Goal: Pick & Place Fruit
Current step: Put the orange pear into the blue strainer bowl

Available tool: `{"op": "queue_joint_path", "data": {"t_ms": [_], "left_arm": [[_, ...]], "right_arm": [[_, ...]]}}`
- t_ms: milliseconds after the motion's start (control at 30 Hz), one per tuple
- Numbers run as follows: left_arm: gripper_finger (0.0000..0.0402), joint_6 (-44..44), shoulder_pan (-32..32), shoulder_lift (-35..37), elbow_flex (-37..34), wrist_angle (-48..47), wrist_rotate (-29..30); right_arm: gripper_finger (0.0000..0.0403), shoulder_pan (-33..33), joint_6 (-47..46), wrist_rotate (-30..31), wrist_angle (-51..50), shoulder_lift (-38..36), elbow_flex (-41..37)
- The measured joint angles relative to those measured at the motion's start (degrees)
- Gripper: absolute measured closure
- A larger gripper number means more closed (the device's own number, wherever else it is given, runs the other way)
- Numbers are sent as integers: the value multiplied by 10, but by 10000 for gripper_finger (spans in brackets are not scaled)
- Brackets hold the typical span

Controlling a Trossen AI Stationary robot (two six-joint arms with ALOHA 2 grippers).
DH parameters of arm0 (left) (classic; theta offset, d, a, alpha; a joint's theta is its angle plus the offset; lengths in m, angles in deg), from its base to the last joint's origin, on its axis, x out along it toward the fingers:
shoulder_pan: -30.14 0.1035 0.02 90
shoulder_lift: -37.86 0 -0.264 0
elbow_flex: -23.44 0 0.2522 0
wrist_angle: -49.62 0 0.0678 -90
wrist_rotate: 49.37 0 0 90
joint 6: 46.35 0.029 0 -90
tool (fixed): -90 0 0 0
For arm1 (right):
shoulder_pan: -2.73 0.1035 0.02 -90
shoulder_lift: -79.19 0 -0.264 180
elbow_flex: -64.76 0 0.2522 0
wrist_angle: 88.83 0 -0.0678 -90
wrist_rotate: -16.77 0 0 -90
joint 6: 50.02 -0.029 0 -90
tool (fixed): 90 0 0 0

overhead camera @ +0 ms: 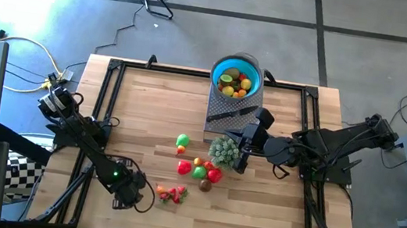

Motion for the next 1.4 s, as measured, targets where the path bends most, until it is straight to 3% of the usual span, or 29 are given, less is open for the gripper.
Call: {"op": "queue_joint_path", "data": {"t_ms": [600, 900, 1400], "left_arm": [[234, -2, 0, 0, 0, -2, 5], [273, -2, 0, 0, 0, -3, 7], [279, -2, 0, 32, 2, 1, 11]], "right_arm": [[398, 0, 0, 0, 0, 0, 0], [398, 0, 0, 0, 0, 0, 0], [398, 0, 0, -1, 0, 0, 0]]}}
